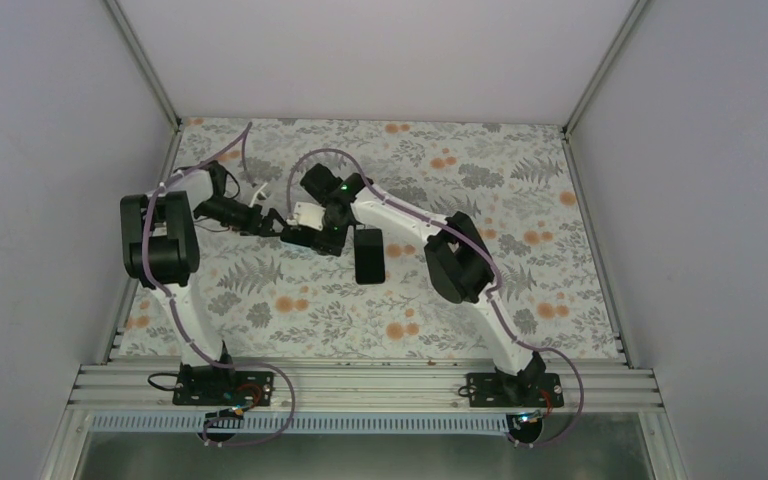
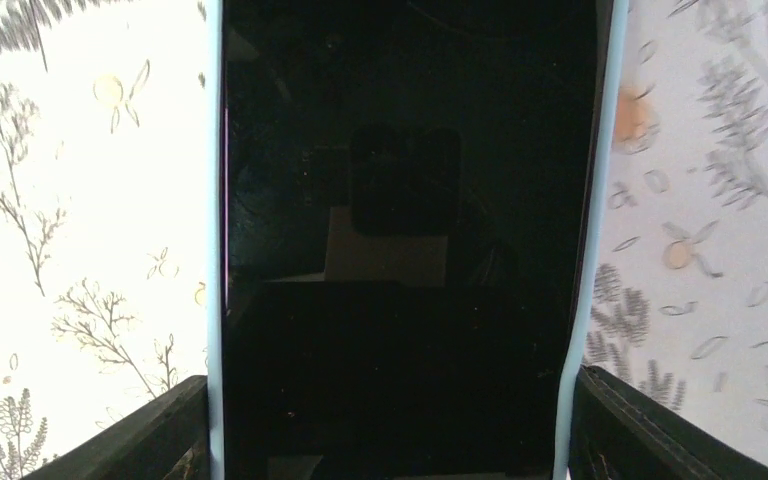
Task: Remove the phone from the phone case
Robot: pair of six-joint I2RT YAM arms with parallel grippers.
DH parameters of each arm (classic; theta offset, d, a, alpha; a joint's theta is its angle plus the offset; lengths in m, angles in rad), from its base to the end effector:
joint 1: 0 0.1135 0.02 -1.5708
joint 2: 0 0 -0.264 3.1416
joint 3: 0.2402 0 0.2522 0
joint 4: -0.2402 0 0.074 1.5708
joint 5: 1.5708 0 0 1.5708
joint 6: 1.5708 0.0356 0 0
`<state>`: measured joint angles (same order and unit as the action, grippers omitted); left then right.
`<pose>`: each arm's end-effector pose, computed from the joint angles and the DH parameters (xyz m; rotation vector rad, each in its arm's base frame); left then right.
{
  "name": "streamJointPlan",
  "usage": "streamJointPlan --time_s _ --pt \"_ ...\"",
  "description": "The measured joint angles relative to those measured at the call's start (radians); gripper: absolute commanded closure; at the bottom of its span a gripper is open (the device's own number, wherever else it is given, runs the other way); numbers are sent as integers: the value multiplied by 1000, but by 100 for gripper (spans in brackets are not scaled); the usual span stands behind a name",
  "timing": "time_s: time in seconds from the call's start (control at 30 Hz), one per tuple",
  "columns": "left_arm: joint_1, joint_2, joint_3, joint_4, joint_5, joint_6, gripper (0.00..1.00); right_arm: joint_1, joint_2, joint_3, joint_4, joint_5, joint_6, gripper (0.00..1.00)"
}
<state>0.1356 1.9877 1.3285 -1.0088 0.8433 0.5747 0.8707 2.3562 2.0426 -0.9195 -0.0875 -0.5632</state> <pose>0.3482 0.0207 0.1551 0.5292 2.6412 -1.1782 0.3162 0.3802 0.1784 -1.8654 2.1080 0.1952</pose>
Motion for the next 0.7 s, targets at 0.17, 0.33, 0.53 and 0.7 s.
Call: streamJointPlan --time_s 0.17,0.33,0.53,0.7 --pt "-27 7 10 -1 8 -22 0 1 -10 43 2 1 10 31" --pt "-44 45 39 -7 42 -31 3 13 -10 84 -5 2 13 31" --pt "-51 98 80 -82 126 -3 35 34 -10 125 -14 6 16 31" --pt "-55 105 94 -132 175 44 48 40 0 135 -20 6 16 31"
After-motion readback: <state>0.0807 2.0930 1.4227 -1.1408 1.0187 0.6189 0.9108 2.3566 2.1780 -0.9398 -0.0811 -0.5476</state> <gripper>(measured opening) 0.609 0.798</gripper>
